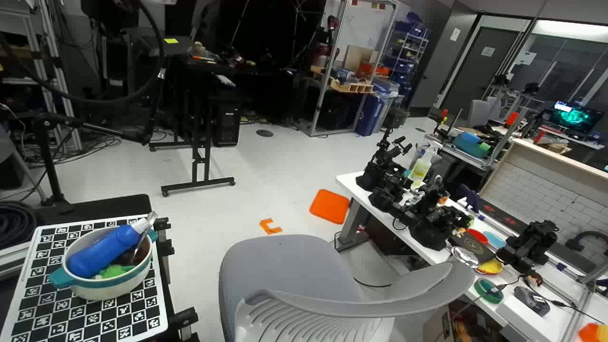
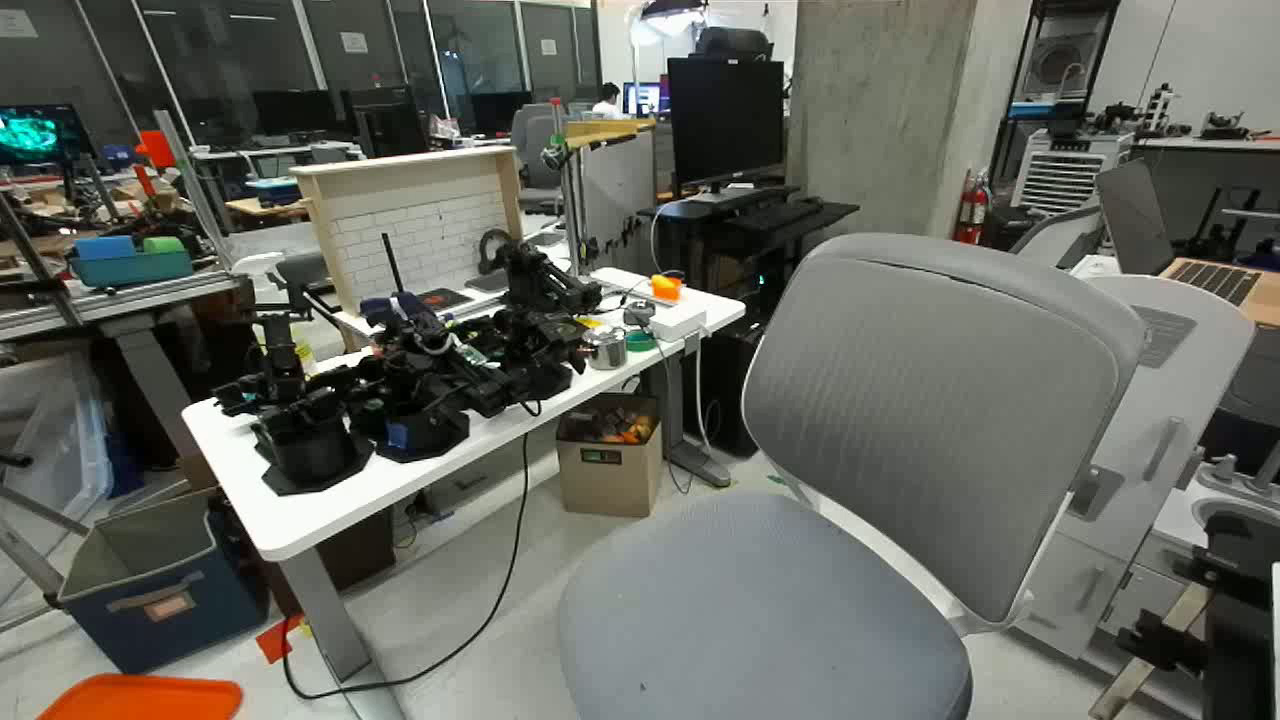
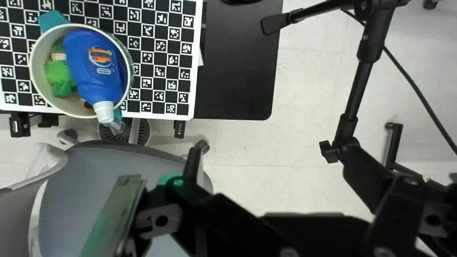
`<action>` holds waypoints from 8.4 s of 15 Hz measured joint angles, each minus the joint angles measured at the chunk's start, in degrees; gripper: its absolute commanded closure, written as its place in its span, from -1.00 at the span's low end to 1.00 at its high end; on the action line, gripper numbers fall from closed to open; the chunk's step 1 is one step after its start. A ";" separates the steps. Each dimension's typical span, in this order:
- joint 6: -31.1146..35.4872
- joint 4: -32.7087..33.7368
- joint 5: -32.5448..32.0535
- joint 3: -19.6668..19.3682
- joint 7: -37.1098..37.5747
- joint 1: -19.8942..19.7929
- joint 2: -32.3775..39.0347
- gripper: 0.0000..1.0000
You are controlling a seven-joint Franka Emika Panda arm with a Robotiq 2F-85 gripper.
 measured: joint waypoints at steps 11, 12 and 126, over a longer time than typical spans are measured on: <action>0.00 0.10 0.00 0.00 0.00 0.00 -0.02 -1.00; 0.00 0.10 0.00 0.00 0.00 0.00 -0.02 -1.00; 26.82 26.06 -21.62 -10.13 0.35 -13.30 42.60 -1.00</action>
